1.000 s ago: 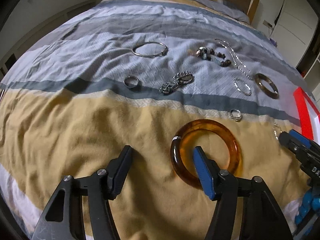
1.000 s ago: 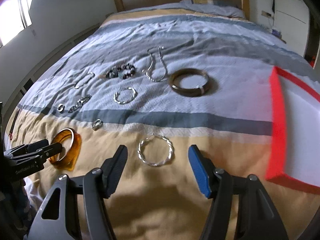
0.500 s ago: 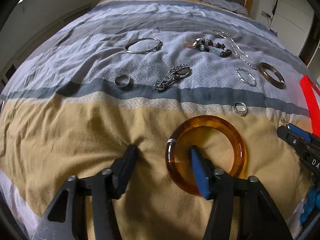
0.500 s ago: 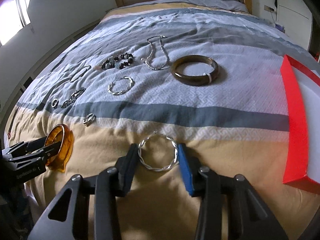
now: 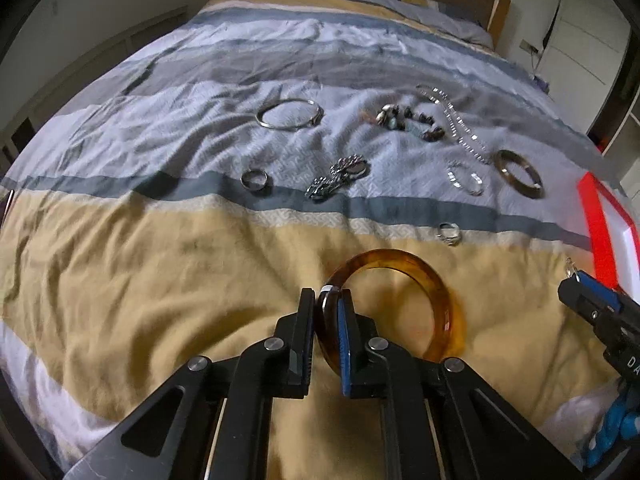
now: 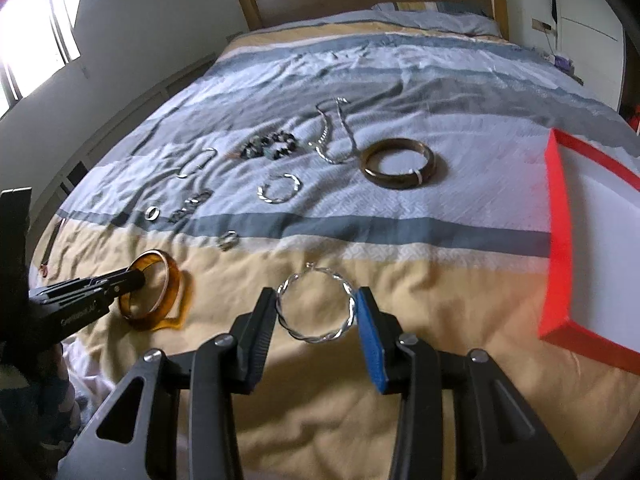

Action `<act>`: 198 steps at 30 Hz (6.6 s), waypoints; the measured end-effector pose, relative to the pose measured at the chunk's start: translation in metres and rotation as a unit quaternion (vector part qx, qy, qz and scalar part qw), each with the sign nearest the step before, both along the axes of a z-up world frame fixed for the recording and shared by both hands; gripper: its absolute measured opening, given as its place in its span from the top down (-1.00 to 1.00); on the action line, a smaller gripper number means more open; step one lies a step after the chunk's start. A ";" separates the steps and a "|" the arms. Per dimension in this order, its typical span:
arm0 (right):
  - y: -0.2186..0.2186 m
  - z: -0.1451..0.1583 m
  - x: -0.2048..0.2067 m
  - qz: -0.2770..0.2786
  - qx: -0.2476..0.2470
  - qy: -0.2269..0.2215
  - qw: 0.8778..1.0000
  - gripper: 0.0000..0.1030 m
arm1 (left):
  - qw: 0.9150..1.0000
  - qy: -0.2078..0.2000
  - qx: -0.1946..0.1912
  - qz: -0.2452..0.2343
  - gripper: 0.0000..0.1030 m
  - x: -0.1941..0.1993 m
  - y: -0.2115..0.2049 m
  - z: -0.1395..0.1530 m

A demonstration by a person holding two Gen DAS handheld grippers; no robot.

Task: Organize jewelry
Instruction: 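Carry the amber bangle and silver hoop with both grippers into the red box, then open both grippers to release the bangle and hoop in the box, then withdraw both grippers from the box back toward the jewelry, then grasp the silver ring with the left gripper while the right grasps another ring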

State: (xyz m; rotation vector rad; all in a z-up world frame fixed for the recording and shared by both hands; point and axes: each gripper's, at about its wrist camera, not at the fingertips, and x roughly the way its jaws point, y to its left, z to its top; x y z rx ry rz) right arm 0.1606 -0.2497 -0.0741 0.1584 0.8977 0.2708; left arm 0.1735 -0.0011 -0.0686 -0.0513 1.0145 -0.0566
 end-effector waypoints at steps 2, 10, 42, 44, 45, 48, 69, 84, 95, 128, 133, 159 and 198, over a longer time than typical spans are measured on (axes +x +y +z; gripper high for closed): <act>0.002 0.008 -0.008 0.002 0.001 -0.007 1.000 0.26 | 1.000 -0.007 0.006 -0.004 0.80 -0.007 -0.003 0.008; -0.001 0.040 -0.043 0.001 0.010 -0.038 0.999 0.26 | 0.998 -0.035 0.037 -0.021 0.80 -0.032 -0.019 0.046; -0.259 0.021 -0.031 -0.137 -0.086 -0.010 0.987 0.25 | 0.963 -0.024 0.009 -0.268 0.80 0.020 -0.348 0.037; -0.261 0.006 -0.027 -0.131 -0.090 0.006 0.987 0.25 | 0.960 -0.016 0.021 -0.278 0.80 0.024 -0.360 0.021; -0.262 -0.002 -0.026 -0.130 -0.092 0.015 0.987 0.26 | 0.959 -0.012 0.028 -0.282 0.80 0.026 -0.364 0.012; -0.262 -0.020 -0.023 -0.122 -0.104 0.033 0.987 0.25 | 0.957 0.002 0.035 -0.288 0.80 0.032 -0.372 -0.011; -0.249 -0.028 -0.007 -0.032 -0.156 0.095 0.983 0.23 | 0.960 0.035 0.086 -0.265 0.76 0.040 -0.382 -0.027; -0.259 0.006 -0.043 -0.057 -0.122 0.083 0.987 0.15 | 0.961 0.007 0.044 -0.273 0.08 0.015 -0.373 0.015; -0.263 0.054 -0.120 -0.115 -0.080 0.027 0.990 0.15 | 0.963 -0.010 0.007 -0.269 -0.11 -0.053 -0.326 0.063; -0.025 0.189 -0.223 0.004 -0.079 -0.134 0.988 0.15 | 0.986 -0.155 -0.043 -0.053 -0.52 -0.208 0.011 0.178; 0.001 0.209 -0.216 0.031 -0.082 -0.154 0.984 0.15 | 0.984 -0.174 -0.031 -0.035 -0.75 -0.203 0.032 0.197; 0.068 0.046 0.005 0.086 -0.044 -0.029 0.995 0.17 | 0.997 -0.060 -0.036 0.021 -0.22 0.007 0.081 0.049; 0.098 -0.030 0.062 0.134 -0.035 -0.011 0.990 0.63 | 0.999 -0.050 -0.013 0.004 0.66 0.073 0.068 -0.025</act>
